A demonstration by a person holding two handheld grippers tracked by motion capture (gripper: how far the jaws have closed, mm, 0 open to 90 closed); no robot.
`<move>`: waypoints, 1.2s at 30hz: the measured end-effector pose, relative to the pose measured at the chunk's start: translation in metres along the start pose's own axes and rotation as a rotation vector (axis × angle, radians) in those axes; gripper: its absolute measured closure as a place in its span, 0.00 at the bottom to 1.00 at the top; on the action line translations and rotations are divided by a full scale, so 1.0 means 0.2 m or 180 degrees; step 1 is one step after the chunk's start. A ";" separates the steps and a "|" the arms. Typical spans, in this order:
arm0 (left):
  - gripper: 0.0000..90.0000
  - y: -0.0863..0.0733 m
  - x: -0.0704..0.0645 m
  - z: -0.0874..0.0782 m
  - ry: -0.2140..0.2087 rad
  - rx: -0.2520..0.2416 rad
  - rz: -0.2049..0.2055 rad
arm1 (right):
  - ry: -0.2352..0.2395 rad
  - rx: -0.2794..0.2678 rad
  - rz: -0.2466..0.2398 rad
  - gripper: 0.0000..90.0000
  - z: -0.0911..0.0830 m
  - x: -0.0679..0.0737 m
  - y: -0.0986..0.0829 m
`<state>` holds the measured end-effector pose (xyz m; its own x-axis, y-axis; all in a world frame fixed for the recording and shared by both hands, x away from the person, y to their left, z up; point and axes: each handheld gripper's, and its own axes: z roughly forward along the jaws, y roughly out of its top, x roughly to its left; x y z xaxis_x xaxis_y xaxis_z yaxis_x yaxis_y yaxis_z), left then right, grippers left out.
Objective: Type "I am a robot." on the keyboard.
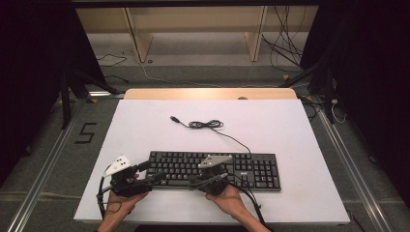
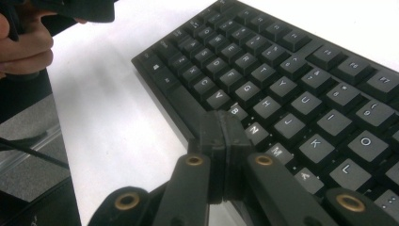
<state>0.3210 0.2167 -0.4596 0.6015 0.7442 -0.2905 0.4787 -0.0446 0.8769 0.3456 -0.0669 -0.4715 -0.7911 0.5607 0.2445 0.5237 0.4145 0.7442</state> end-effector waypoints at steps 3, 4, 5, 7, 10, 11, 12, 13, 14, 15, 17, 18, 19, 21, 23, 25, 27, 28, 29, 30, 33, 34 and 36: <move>0.29 0.00 0.00 0.00 0.0000 0.0001 -0.0001 | -0.0008 0.0026 -0.0011 1.00 0.01 0.00 -0.01; 0.29 0.00 0.00 0.00 0.0000 0.0002 0.0003 | -0.0013 0.0031 -0.0018 1.00 0.01 0.00 -0.01; 0.29 0.00 0.00 0.00 0.0000 0.0001 0.0003 | -0.0018 0.0037 -0.0031 1.00 0.02 0.00 -0.01; 0.29 0.00 0.00 0.00 -0.0001 0.0003 0.0003 | -0.0029 0.0050 -0.0034 1.00 0.02 0.00 -0.01; 0.29 0.00 0.00 0.00 0.0001 0.0004 0.0001 | -0.0041 0.0068 -0.0050 1.00 0.03 0.00 -0.01; 0.29 0.00 0.00 0.00 0.0002 0.0007 0.0002 | -0.0050 0.0071 -0.0061 1.00 0.03 0.00 -0.01; 0.29 0.00 0.00 0.00 0.0001 0.0005 0.0002 | -0.0053 0.0077 -0.0062 1.00 0.03 0.00 -0.01; 0.29 0.00 0.00 0.00 0.0002 0.0006 0.0004 | -0.0057 0.0081 -0.0063 1.00 0.03 0.00 -0.02; 0.29 0.00 0.00 0.00 0.0002 0.0004 0.0000 | -0.0058 0.0087 -0.0058 1.00 0.03 0.00 -0.02; 0.29 0.00 0.00 0.00 0.0002 0.0004 -0.0001 | -0.0064 0.0089 -0.0065 1.00 0.03 0.00 -0.02; 0.29 0.00 0.00 0.00 0.0003 0.0007 0.0000 | -0.0069 0.0100 -0.0060 1.00 0.04 0.00 -0.02; 0.29 0.00 0.00 0.00 0.0002 0.0006 -0.0002 | -0.0070 0.0108 -0.0048 1.00 0.04 0.00 -0.02; 0.29 0.00 0.00 0.00 0.0002 0.0009 0.0003 | -0.0072 0.0111 -0.0052 1.00 0.04 0.00 -0.02; 0.29 0.00 0.00 0.00 0.0003 0.0007 -0.0001 | -0.0072 0.0114 -0.0071 1.00 0.04 0.00 -0.02; 0.29 0.00 0.00 0.00 0.0002 0.0006 0.0000 | -0.0079 0.0136 -0.0062 1.00 0.05 0.00 -0.02; 0.29 0.00 0.00 0.00 0.0003 0.0009 0.0004 | -0.0082 0.0151 -0.0068 1.00 0.06 0.00 -0.03; 0.29 0.00 0.00 0.00 0.0004 0.0017 0.0014 | -0.0110 0.0207 -0.0078 1.00 0.07 0.00 -0.03; 0.29 0.00 0.00 0.00 0.0006 0.0015 0.0008 | -0.0095 0.0173 -0.0074 1.00 0.07 0.00 -0.03; 0.29 0.00 0.00 0.00 0.0006 0.0016 0.0008 | -0.0089 0.0163 -0.0055 1.00 0.07 0.00 -0.04; 0.29 0.00 0.00 0.01 0.0008 0.0007 -0.0004 | -0.0089 0.0159 -0.0055 1.00 0.07 0.00 -0.04; 0.29 0.00 0.00 0.00 0.0011 0.0007 0.0001 | -0.0094 0.0162 -0.0051 1.00 0.07 0.00 -0.04; 0.29 0.00 0.00 0.00 0.0014 0.0007 0.0000 | -0.0095 0.0159 -0.0058 1.00 0.07 0.00 -0.04; 0.29 0.00 0.00 0.01 0.0020 0.0008 -0.0012 | -0.0102 0.0159 -0.0055 1.00 0.07 0.00 -0.04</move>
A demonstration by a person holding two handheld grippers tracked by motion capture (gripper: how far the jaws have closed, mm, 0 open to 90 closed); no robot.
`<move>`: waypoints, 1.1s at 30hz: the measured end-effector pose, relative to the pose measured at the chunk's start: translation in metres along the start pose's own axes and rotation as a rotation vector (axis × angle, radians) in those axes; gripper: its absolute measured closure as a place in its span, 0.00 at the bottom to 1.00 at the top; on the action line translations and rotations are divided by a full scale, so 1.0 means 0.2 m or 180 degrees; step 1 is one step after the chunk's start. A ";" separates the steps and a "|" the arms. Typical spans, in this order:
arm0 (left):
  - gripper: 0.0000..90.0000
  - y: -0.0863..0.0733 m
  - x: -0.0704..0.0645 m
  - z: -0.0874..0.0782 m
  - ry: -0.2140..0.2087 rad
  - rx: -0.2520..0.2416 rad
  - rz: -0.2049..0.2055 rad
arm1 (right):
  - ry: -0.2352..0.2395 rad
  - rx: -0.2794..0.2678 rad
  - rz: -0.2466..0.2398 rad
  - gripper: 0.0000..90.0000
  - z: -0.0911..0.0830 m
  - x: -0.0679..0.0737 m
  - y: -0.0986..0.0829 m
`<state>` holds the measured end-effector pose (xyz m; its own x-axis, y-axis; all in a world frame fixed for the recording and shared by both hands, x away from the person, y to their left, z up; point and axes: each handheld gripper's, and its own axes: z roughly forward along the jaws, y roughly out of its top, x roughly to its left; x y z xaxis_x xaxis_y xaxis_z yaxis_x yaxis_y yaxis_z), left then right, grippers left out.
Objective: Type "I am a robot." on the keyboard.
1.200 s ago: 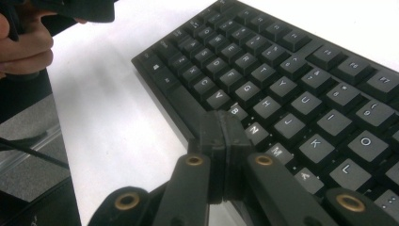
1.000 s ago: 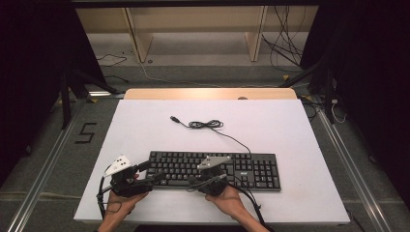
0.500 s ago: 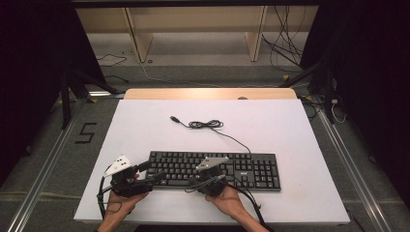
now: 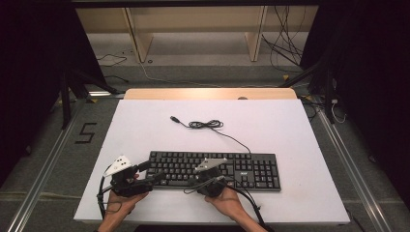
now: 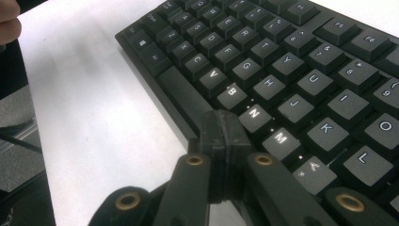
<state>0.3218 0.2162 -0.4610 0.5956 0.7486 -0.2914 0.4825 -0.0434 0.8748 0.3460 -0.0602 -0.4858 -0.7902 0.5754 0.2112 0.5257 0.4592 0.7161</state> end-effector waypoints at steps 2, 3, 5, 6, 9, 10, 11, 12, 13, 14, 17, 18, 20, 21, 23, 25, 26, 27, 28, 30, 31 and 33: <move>0.29 0.00 0.01 0.01 0.0004 0.0021 0.0011 | 0.0009 -0.0002 0.0030 1.00 0.00 0.00 0.00; 0.29 0.00 0.01 0.01 0.0010 0.0025 0.0006 | 0.0024 -0.0013 0.0069 1.00 -0.01 0.00 0.00; 0.29 0.00 0.01 0.01 0.0013 0.0027 0.0006 | 0.0061 -0.0053 0.0110 0.98 -0.02 -0.01 0.00; 0.29 0.00 0.01 0.01 0.0014 0.0027 0.0008 | 0.0066 -0.0075 0.0121 0.97 -0.02 -0.01 0.00; 0.29 0.00 0.01 0.02 0.0024 0.0041 0.0001 | 0.0055 -0.0098 0.0132 0.92 -0.04 -0.01 0.01; 0.29 0.00 0.01 0.02 0.0031 0.0048 0.0002 | 0.0048 -0.0105 0.0133 0.91 -0.04 -0.02 0.01; 0.29 0.00 0.01 0.02 0.0037 0.0050 0.0000 | 0.0049 -0.0117 0.0141 0.91 -0.05 -0.02 0.01; 0.29 0.00 0.01 0.02 0.0046 0.0057 0.0006 | 0.0052 -0.0124 0.0149 0.89 -0.05 -0.02 0.01; 0.29 0.00 0.02 0.02 0.0063 0.0069 -0.0001 | 0.0052 -0.0146 0.0149 0.86 -0.06 -0.02 0.01; 0.30 0.00 0.02 0.03 0.0080 0.0080 -0.0009 | 0.0057 -0.0161 0.0170 0.85 -0.06 -0.02 0.01; 0.33 0.00 0.03 0.03 0.0139 0.0136 -0.0059 | 0.0034 -0.0195 0.0182 0.81 -0.08 -0.03 0.01; 0.36 0.00 0.04 0.04 0.0144 0.0149 -0.0088 | 0.0038 -0.0206 0.0188 0.79 -0.09 -0.03 0.01; 0.44 0.00 0.05 0.04 0.0161 0.0194 -0.0119 | 0.0052 -0.0234 0.0204 0.74 -0.10 -0.04 0.02; 0.46 0.00 0.05 0.04 0.0190 0.0205 -0.0139 | 0.0060 -0.0249 0.0219 0.71 -0.11 -0.05 0.02; 0.54 0.00 0.06 0.05 0.0242 0.0257 -0.0163 | 0.0074 -0.0270 0.0230 0.66 -0.13 -0.05 0.02; 0.61 -0.01 0.07 0.05 0.0269 0.0307 -0.0188 | 0.0075 -0.0293 0.0236 0.62 -0.14 -0.05 0.02; 0.64 -0.01 0.07 0.06 0.0295 0.0339 -0.0186 | 0.0077 -0.0303 0.0235 0.60 -0.14 -0.06 0.02; 0.67 -0.01 0.07 0.07 0.0318 0.0364 -0.0187 | 0.0074 -0.0307 0.0237 0.58 -0.15 -0.06 0.02; 0.69 -0.01 0.08 0.07 0.0329 0.0394 -0.0197 | 0.0061 -0.0314 0.0233 0.58 -0.16 -0.06 0.02; 0.74 -0.01 0.08 0.08 0.0341 0.0425 -0.0201 | 0.0064 -0.0332 0.0235 0.56 -0.17 -0.06 0.02; 0.77 -0.01 0.08 0.08 0.0349 0.0439 -0.0188 | 0.0062 -0.0351 0.0216 0.55 -0.17 -0.06 0.02; 0.82 0.00 0.09 0.09 0.0359 0.0447 -0.0190 | 0.0064 -0.0357 0.0210 0.53 -0.18 -0.07 0.02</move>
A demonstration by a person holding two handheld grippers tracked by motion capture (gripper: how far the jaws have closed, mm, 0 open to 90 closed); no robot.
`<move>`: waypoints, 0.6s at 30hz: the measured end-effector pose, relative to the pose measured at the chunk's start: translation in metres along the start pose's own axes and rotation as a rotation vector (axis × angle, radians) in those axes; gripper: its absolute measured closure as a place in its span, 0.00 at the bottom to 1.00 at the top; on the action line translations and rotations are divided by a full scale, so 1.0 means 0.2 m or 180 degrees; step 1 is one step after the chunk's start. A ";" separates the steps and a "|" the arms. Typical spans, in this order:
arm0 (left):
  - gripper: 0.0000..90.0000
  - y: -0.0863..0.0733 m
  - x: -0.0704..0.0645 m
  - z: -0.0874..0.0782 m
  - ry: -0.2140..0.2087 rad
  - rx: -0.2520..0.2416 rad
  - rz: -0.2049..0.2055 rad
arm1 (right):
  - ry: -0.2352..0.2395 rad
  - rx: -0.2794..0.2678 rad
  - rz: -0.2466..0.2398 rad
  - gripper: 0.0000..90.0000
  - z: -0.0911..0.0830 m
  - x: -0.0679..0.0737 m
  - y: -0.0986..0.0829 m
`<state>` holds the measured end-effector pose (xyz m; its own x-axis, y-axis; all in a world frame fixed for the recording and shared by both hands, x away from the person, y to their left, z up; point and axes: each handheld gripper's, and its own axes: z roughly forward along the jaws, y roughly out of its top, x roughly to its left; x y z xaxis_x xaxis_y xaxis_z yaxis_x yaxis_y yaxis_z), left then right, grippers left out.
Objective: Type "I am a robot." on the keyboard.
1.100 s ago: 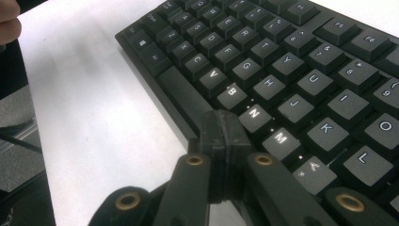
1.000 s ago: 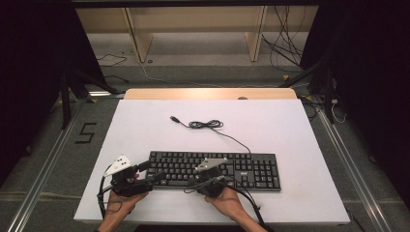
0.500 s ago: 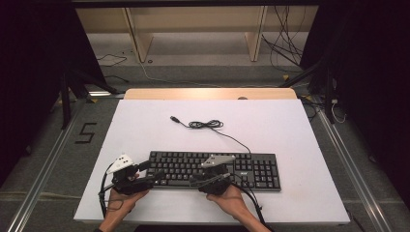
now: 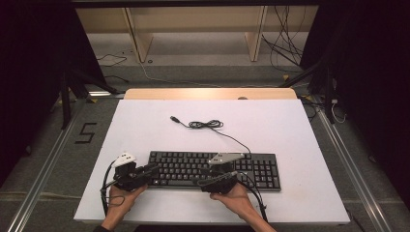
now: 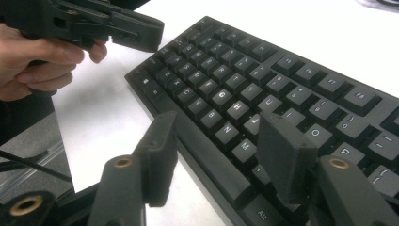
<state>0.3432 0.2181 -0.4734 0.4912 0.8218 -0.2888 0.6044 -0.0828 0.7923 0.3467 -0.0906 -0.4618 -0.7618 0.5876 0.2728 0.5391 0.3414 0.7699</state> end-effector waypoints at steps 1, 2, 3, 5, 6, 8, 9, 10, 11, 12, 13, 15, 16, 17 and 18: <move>0.84 0.00 0.00 0.00 0.0005 0.0008 0.0006 | -0.0006 -0.0017 -0.0017 0.53 0.00 0.00 0.00; 0.85 0.00 0.00 0.01 0.0016 0.0013 0.0016 | -0.0005 -0.0029 -0.0032 0.52 -0.01 0.00 0.00; 0.87 0.00 0.01 0.01 0.0022 0.0018 0.0022 | 0.0001 -0.0039 -0.0055 0.51 -0.01 0.00 0.00; 0.91 0.00 0.01 0.01 0.0028 0.0048 0.0035 | -0.0007 -0.0063 -0.0080 0.49 -0.02 0.00 0.00; 0.92 0.00 0.01 0.02 0.0032 0.0062 0.0054 | -0.0001 -0.0068 -0.0077 0.49 -0.03 0.01 0.00; 0.95 0.00 0.01 0.03 0.0036 0.0085 0.0055 | -0.0003 -0.0099 -0.0090 0.49 -0.04 0.01 0.00; 0.96 0.00 0.00 0.03 0.0032 0.0096 0.0067 | -0.0006 -0.0104 -0.0085 0.48 -0.05 0.01 0.00; 0.98 0.00 0.00 0.03 0.0044 0.0101 0.0084 | -0.0013 -0.0120 -0.0083 0.47 -0.05 0.00 0.01; 0.99 0.01 0.00 0.04 0.0051 0.0110 0.0089 | -0.0013 -0.0128 -0.0075 0.47 -0.06 0.00 0.01; 0.99 0.01 0.00 0.04 0.0050 0.0124 0.0094 | -0.0017 -0.0146 -0.0080 0.47 -0.07 0.00 0.01; 0.99 0.01 0.00 0.04 0.0054 0.0135 0.0097 | -0.0017 -0.0161 -0.0085 0.47 -0.07 0.00 0.01; 0.99 0.01 0.01 0.05 0.0059 0.0147 0.0102 | -0.0017 -0.0185 -0.0086 0.46 -0.08 0.00 0.00; 0.99 0.01 0.01 0.05 0.0054 0.0155 0.0099 | -0.0013 -0.0182 -0.0081 0.45 -0.09 0.00 0.00; 0.99 0.01 0.01 0.05 0.0058 0.0171 0.0107 | -0.0009 -0.0182 -0.0080 0.45 -0.09 0.00 0.00; 0.99 0.01 0.01 0.06 0.0055 0.0187 0.0120 | -0.0010 -0.0179 -0.0075 0.44 -0.09 0.00 0.00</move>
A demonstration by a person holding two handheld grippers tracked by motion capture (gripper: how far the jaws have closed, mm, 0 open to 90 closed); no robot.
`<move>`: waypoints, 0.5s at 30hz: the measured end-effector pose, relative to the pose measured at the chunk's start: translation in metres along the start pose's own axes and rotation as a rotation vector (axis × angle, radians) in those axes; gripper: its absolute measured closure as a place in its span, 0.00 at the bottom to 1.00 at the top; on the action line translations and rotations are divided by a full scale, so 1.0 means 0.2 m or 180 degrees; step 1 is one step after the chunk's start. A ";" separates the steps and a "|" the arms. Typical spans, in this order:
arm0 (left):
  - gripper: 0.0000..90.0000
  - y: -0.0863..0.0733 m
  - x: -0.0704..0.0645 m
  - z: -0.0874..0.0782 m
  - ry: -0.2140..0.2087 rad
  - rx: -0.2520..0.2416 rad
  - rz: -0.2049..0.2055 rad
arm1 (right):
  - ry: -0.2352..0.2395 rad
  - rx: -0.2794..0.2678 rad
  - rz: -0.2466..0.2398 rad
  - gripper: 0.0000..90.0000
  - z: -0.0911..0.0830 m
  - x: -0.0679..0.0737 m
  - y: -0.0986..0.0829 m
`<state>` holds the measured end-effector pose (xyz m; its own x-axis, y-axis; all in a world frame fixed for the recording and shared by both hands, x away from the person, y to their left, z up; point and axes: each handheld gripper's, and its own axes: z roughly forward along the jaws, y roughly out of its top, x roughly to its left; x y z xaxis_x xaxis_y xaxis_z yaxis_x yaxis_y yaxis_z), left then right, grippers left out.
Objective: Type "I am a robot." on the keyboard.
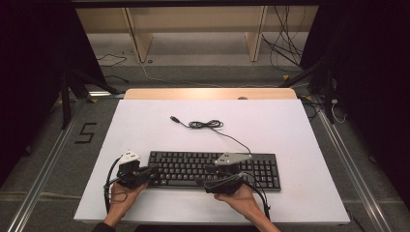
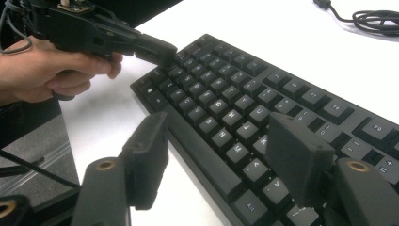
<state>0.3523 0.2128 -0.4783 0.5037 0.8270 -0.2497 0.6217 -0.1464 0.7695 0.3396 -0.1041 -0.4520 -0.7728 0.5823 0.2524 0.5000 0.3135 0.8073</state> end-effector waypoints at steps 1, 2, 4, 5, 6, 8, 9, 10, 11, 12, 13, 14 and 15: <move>0.99 0.00 0.00 0.00 -0.0001 0.0014 0.0002 | -0.0001 0.0004 -0.0006 0.44 0.00 0.00 0.00; 0.99 0.00 0.00 0.01 -0.0001 0.0024 0.0002 | 0.0005 -0.0004 -0.0016 0.43 0.00 0.00 0.00; 0.99 0.01 0.00 0.02 0.0001 0.0037 0.0007 | 0.0007 -0.0011 -0.0039 0.43 0.00 0.01 -0.01; 0.99 0.01 0.00 0.02 0.0006 0.0042 0.0008 | -0.0002 -0.0011 -0.0061 0.42 0.00 0.01 -0.01; 0.99 0.01 0.00 0.03 0.0009 0.0050 0.0006 | -0.0009 -0.0003 -0.0078 0.42 0.00 0.02 -0.01; 0.99 0.01 0.00 0.04 0.0024 0.0069 0.0005 | -0.0013 -0.0008 -0.0093 0.42 -0.01 0.02 -0.01; 0.99 0.01 0.00 0.04 0.0022 0.0078 0.0002 | -0.0013 -0.0014 -0.0102 0.42 -0.01 0.03 -0.01; 0.99 0.01 0.00 0.04 0.0021 0.0086 0.0001 | -0.0013 -0.0018 -0.0104 0.41 -0.01 0.03 -0.01; 0.99 0.01 0.00 0.04 0.0021 0.0100 0.0004 | -0.0013 -0.0014 -0.0113 0.41 -0.01 0.03 -0.02; 0.99 0.01 0.00 0.04 0.0021 0.0105 0.0011 | -0.0011 -0.0017 -0.0111 0.41 -0.02 0.03 -0.02; 0.99 0.01 0.00 0.04 0.0016 0.0112 0.0018 | -0.0008 -0.0014 -0.0111 0.41 -0.02 0.03 -0.02; 0.99 0.01 0.00 0.04 0.0009 0.0113 0.0010 | -0.0013 -0.0013 -0.0116 0.40 -0.02 0.04 -0.02; 0.99 0.01 0.00 0.05 0.0008 0.0128 0.0027 | -0.0015 -0.0015 -0.0118 0.40 -0.02 0.04 -0.02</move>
<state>0.3600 0.2077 -0.4816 0.5075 0.8271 -0.2417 0.6410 -0.1750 0.7473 0.3304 -0.1043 -0.4511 -0.7890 0.5738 0.2198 0.4691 0.3315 0.8186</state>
